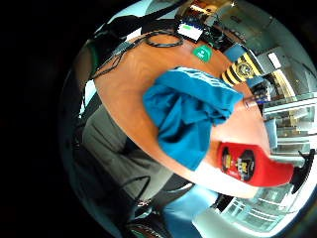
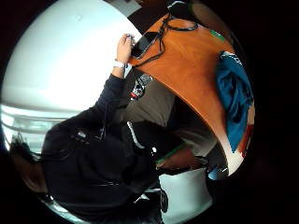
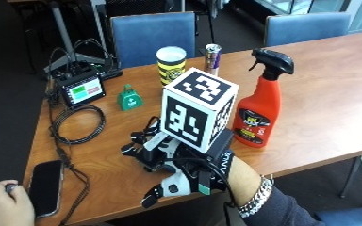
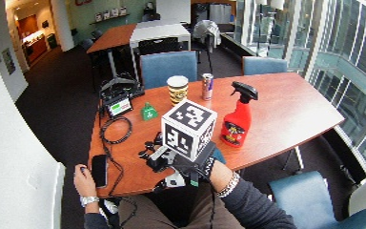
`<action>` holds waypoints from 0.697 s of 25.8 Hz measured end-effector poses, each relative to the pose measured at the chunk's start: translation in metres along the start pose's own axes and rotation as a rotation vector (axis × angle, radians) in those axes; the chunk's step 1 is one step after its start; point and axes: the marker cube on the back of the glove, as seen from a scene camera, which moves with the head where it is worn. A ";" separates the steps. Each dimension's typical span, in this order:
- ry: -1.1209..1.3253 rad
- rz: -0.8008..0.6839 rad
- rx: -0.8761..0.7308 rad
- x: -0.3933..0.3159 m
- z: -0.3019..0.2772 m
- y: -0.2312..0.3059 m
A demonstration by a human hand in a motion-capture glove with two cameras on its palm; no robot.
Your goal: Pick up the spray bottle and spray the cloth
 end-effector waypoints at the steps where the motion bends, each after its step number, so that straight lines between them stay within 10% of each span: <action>1: -0.001 0.001 -0.001 0.000 0.001 0.000; 18: -0.002 0.043 -0.024 0.005 0.012 0.008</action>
